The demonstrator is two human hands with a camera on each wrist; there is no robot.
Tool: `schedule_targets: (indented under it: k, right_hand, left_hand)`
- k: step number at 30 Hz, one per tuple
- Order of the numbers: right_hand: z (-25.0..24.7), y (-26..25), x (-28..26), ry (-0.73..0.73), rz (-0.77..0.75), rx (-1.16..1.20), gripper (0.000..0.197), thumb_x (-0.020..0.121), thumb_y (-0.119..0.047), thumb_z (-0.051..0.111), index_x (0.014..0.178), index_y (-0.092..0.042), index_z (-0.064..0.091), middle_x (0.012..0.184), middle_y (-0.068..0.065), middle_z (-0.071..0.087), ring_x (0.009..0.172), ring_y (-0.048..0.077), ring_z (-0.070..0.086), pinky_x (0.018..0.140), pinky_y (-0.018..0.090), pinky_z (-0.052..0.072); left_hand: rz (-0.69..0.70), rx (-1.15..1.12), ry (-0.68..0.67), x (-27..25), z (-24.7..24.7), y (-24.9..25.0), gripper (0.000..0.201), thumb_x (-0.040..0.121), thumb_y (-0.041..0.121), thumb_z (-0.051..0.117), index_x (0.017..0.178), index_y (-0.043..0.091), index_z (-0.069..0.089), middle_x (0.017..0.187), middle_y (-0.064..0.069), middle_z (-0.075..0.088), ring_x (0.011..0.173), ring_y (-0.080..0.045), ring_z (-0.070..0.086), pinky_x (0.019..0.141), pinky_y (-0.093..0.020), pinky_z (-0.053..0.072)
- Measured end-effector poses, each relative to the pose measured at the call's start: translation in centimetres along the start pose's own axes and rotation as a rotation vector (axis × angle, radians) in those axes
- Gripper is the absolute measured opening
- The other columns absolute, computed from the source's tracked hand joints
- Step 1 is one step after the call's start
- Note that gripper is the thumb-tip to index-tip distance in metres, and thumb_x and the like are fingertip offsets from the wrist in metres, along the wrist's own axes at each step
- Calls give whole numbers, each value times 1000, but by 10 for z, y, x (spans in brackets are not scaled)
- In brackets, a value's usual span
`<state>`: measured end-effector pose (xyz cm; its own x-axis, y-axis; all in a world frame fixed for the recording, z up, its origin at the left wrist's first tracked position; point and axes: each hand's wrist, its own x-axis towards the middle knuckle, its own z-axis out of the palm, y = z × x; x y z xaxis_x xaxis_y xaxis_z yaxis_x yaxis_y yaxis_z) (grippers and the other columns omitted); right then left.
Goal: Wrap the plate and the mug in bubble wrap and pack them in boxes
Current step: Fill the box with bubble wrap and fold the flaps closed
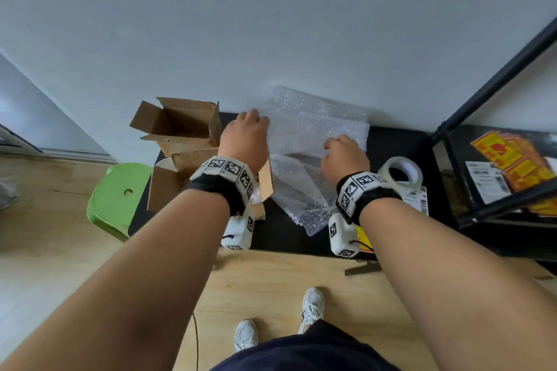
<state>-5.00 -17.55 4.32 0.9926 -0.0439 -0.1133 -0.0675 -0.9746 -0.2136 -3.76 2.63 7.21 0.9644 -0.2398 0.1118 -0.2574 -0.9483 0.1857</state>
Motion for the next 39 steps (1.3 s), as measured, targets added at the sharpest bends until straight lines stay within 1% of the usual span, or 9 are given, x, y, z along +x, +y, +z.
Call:
schedule_targets:
  k: [4,10,14,17,26,28,31,35,39]
  right_hand:
    - [4,41,6,-95,87,25,34,93,-10,43,124,-9,57,128,14,49,118,35,49,95,45,45]
    - [31,74,22,-305,54,53,30,93,-10,48,120,-9,60,119,13,61,109,32,59,91,39,50]
    - [52,83,29,-407,32,51,28,94,-14,50,121,-10,57,114,12,63,101,30,61,76,32,46]
    - [65,86,33,-472,34,40,32,93,-15,50,125,-13,56,113,12,64,98,30,63,71,31,44]
    - [68,80,44,-523,25,83,31,93,-6,50,121,-10,61,111,12,66,94,28,64,75,33,51]
    - [60,76,44,-513,21,103,25,93,-8,51,112,-9,68,110,11,68,98,28,64,81,33,52]
    - [43,71,48,-478,37,161,20,94,-12,47,96,-4,65,97,12,64,91,29,61,74,31,46]
    - [18,66,59,-458,85,330,24,89,-3,47,66,-7,50,81,13,59,71,26,55,76,37,47]
    - [-7,71,58,-320,184,495,22,86,-4,46,68,-4,58,74,12,60,75,32,62,72,38,52]
  left_hand:
    - [51,-6,-72,22,22,39,33,87,3,48,119,9,56,120,-10,51,109,-30,49,87,-38,43]
    - [-10,79,-413,20,73,90,37,89,0,49,125,6,50,129,-12,45,113,-30,52,90,-38,48]
    - [-76,33,-681,3,107,99,49,90,3,54,137,10,42,138,-9,38,119,-31,50,92,-43,48]
    - [-133,3,-763,-9,121,99,52,89,2,53,139,12,39,138,-10,38,119,-30,50,92,-43,47]
    - [-223,-104,-684,-7,126,94,77,84,-10,52,149,23,26,144,-8,35,112,-30,56,83,-37,53]
    - [-195,-119,-632,-6,122,94,85,81,-12,52,148,33,27,148,-7,29,119,-29,52,89,-40,53]
    - [-65,-30,-599,-3,113,95,84,77,-12,54,145,35,36,157,-3,15,138,-28,30,103,-46,46]
    - [10,10,-503,0,105,98,62,80,-3,60,132,29,51,153,-1,19,138,-26,27,104,-43,45]
    - [40,-28,-310,6,96,105,26,87,15,63,112,20,61,130,0,38,120,-21,42,96,-35,47]
